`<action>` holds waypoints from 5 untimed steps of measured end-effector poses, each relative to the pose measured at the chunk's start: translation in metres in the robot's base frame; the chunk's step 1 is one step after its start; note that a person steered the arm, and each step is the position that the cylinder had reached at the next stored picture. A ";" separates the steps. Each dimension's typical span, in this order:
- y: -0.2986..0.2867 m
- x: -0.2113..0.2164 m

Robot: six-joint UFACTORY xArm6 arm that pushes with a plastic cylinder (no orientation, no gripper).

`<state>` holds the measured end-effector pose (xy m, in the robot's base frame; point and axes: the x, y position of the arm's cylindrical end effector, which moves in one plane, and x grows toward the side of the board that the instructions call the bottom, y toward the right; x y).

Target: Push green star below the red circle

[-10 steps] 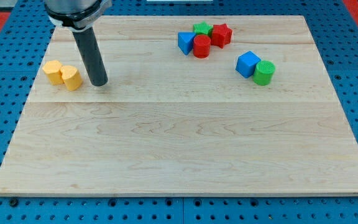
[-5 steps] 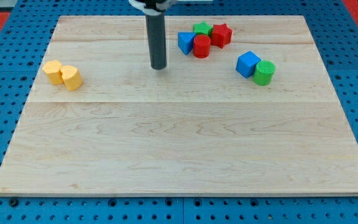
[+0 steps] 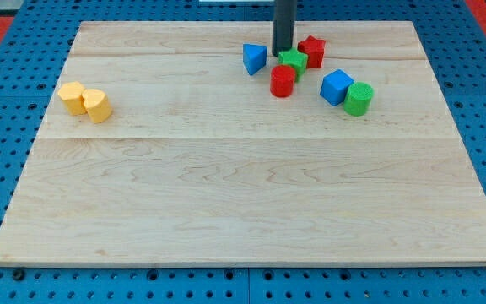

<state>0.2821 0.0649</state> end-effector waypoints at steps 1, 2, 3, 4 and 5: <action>0.037 0.007; 0.040 0.039; 0.031 0.069; 0.011 0.097; -0.081 0.137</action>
